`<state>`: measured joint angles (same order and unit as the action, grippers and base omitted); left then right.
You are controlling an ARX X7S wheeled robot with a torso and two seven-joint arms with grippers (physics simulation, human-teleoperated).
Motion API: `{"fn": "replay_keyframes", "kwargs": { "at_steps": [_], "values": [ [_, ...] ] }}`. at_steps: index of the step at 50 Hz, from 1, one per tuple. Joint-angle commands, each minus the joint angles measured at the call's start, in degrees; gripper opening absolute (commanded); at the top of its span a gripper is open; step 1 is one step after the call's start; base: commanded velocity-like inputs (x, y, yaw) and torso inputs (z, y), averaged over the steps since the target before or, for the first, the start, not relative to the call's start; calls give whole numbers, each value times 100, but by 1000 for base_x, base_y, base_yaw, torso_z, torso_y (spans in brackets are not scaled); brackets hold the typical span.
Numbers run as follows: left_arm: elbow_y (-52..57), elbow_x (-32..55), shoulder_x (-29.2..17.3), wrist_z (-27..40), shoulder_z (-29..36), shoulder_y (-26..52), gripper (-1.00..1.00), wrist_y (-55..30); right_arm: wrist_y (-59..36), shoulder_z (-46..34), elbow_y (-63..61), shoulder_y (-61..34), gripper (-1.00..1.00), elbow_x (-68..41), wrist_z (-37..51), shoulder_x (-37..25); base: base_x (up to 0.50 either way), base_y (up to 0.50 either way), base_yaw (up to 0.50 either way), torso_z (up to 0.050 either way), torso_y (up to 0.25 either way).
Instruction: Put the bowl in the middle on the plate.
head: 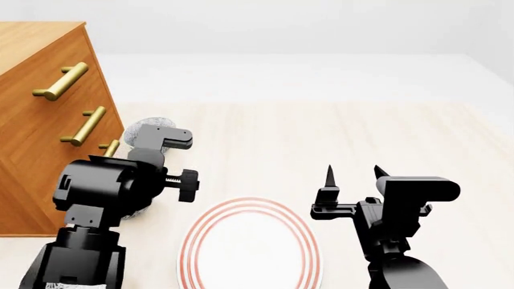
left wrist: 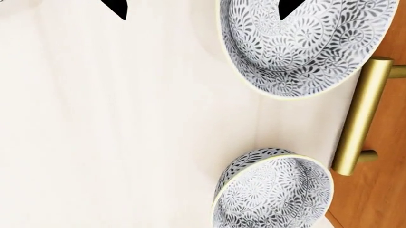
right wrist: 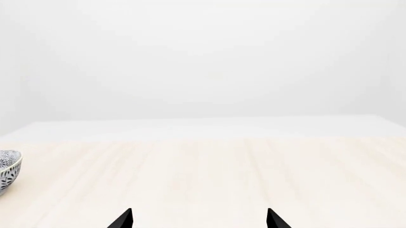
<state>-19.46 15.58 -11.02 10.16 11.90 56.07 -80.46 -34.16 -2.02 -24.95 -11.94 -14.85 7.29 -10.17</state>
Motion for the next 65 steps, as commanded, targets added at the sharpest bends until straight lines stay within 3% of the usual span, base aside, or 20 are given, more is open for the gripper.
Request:
{"fn": "replay_keyframes", "kwargs": {
  "at_steps": [1,17,27,34,35,55,65],
  "values": [
    [-1074,-193,44,44,182,164,100,614,90,-23,123,6,100,-36,24,-7,0,0,0,0,0],
    [-2995,-485,248,-23,493,716,100,1785,143,-51,164,7,100,-97,62,-40,0,0,0,0,0],
    [-5321,-732,581,-258,763,1352,100,3110,152,-41,105,34,100,-140,103,-77,0,0,0,0,0],
    [-5530,-773,608,-282,734,1324,100,3181,189,-45,116,49,100,-165,122,-89,0,0,0,0,0],
    [-5534,-761,607,-273,698,1323,-100,3144,189,-42,110,48,100,-169,128,-91,0,0,0,0,0],
    [-5301,-1052,640,-367,741,1174,-100,3199,230,-34,59,61,100,-243,205,-140,0,0,0,0,0],
    [-1321,-973,127,-440,943,70,-100,1415,320,10,70,100,100,-287,238,-150,0,0,0,0,0]
  ]
}}
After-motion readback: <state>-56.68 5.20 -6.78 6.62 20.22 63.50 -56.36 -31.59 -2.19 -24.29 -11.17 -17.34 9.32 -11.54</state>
